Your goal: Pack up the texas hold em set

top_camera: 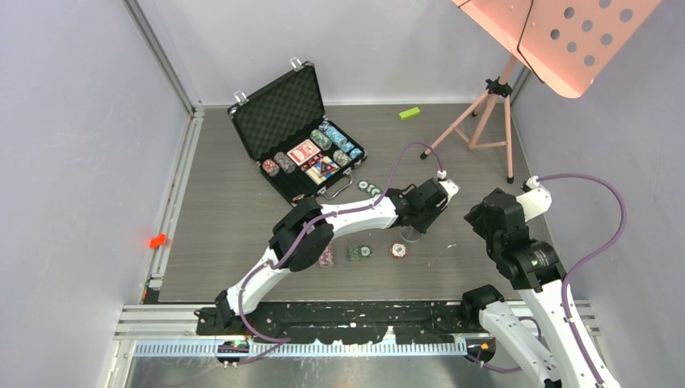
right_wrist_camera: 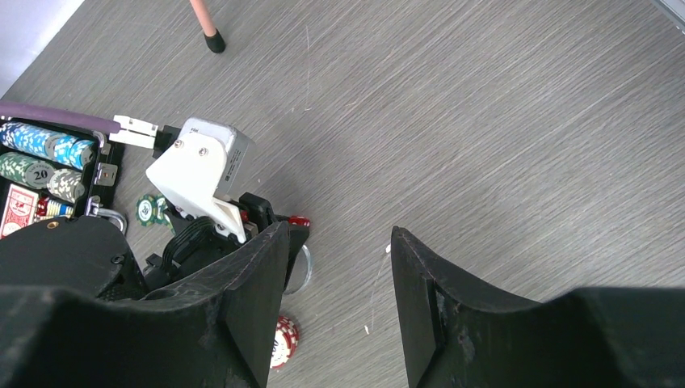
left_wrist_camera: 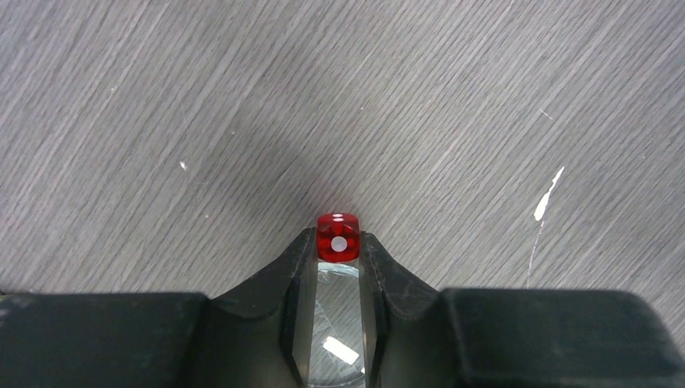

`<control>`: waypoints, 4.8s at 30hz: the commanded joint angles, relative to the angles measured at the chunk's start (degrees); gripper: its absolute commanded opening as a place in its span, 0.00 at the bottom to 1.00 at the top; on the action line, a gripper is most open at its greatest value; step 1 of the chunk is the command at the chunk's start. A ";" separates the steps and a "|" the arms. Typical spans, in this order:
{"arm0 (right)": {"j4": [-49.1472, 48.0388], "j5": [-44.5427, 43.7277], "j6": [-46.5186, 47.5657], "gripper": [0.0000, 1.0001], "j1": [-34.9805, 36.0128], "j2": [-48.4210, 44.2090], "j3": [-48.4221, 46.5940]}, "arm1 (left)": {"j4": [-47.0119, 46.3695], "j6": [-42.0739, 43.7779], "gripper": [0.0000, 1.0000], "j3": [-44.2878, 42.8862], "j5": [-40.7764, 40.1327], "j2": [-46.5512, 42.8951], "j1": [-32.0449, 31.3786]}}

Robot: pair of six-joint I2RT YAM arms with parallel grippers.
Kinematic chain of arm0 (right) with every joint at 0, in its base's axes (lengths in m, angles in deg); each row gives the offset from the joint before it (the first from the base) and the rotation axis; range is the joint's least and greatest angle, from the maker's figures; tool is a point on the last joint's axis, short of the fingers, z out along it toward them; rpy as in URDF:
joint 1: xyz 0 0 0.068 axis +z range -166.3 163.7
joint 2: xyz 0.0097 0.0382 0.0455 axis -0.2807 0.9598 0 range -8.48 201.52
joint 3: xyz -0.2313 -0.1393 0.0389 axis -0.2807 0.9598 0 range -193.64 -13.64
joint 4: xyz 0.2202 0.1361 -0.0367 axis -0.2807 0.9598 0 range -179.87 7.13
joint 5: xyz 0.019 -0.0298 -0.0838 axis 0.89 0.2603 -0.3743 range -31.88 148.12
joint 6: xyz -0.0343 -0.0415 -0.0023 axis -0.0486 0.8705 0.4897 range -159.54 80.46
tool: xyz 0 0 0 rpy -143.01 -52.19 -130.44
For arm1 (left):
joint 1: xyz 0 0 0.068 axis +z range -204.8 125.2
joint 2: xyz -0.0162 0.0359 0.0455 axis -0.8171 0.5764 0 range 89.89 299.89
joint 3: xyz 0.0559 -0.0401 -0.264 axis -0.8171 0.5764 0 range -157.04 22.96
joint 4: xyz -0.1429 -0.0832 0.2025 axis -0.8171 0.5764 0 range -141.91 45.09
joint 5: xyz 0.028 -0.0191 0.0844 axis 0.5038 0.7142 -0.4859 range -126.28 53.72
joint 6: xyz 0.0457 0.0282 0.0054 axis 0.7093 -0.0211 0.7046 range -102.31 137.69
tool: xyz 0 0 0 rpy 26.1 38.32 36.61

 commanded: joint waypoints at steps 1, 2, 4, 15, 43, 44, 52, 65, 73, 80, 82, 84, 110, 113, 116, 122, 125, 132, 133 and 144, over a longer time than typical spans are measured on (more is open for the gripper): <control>-0.75 -0.75 0.43 0.56 -0.26 -0.22 -1.63 | -1.01 0.90 0.22 -1.27 -3.09 -3.21 -0.24; -0.79 -0.81 0.38 0.56 -0.25 -0.40 -1.61 | -1.22 0.79 0.21 -0.96 -3.82 -3.88 -0.12; -0.77 -0.92 0.35 0.56 -0.24 -0.67 -1.58 | -1.48 0.55 0.20 -0.32 -4.63 -5.19 -0.07; -0.76 -0.78 0.36 0.56 -0.21 -0.60 -1.49 | -2.24 -4.51 0.15 3.75 -8.15 -12.53 5.17; -0.77 -0.87 0.15 0.56 -0.24 -0.17 -1.55 | 16.07 -39.18 0.00 9.87 -31.57 -20.26 30.65; -0.76 -0.78 0.07 0.56 -0.25 -0.15 -1.48 | 16.39 -39.90 0.00 9.93 -31.59 -20.15 31.18; -0.85 -0.70 0.03 0.56 -0.24 0.66 -1.62 | 17.65 -41.84 0.00 9.38 -29.99 -17.52 34.04; -1.55 -0.42 0.37 0.56 -0.24 1.73 -1.76 | 18.20 -44.47 0.00 9.83 -29.04 -13.67 36.03; -1.60 -0.25 0.25 0.56 -0.18 1.46 -1.52 | 17.78 -44.43 0.00 9.28 -28.61 -11.49 36.75; -1.45 -0.33 0.42 0.55 -0.18 1.41 -1.76 | 16.56 -43.89 0.00 8.35 -25.53 -9.35 37.51; -1.50 -0.38 0.40 0.55 -0.18 1.32 -1.68 | 16.06 -43.68 0.00 8.09 -24.73 -8.94 37.56; -1.53 -0.32 0.34 0.55 -0.20 1.21 -1.69 | 15.58 -43.55 0.00 7.98 -24.38 -8.73 37.56; -1.10 0.06 0.19 0.55 -0.24 1.44 -1.50 | 18.52 -40.72 0.38 5.95 -25.97 -12.10 37.82; -1.15 0.14 0.08 0.55 -0.24 1.58 -1.49 | 18.29 -40.32 0.34 6.42 -26.44 -13.73 37.82; -1.21 0.30 0.00 0.55 -0.24 1.60 -1.43 | 17.57 -39.77 0.35 7.45 -26.26 -15.29 37.82; -2.73 3.44 1.04 0.55 -0.22 3.85 -1.23 | 14.48 -35.13 0.44 10.81 -18.48 -20.17 37.61; -3.21 8.07 2.85 0.55 -0.24 7.03 -1.57 | 11.48 -28.86 0.50 14.00 -14.84 -24.41 35.62; -6.26 16.47 4.42 0.78 -0.23 14.99 -0.30 | 5.78 -9.41 0.88 23.50 5.57 -34.45 30.62; -6.45 17.33 4.31 0.83 -0.20 15.60 0.08 | 3.53 -7.17 0.98 27.15 11.29 -37.04 29.70; -6.34 10.54 -0.17 0.98 -0.25 18.12 -0.89 | 1.19 -1.20 1.00 34.97 12.54 -40.79 10.52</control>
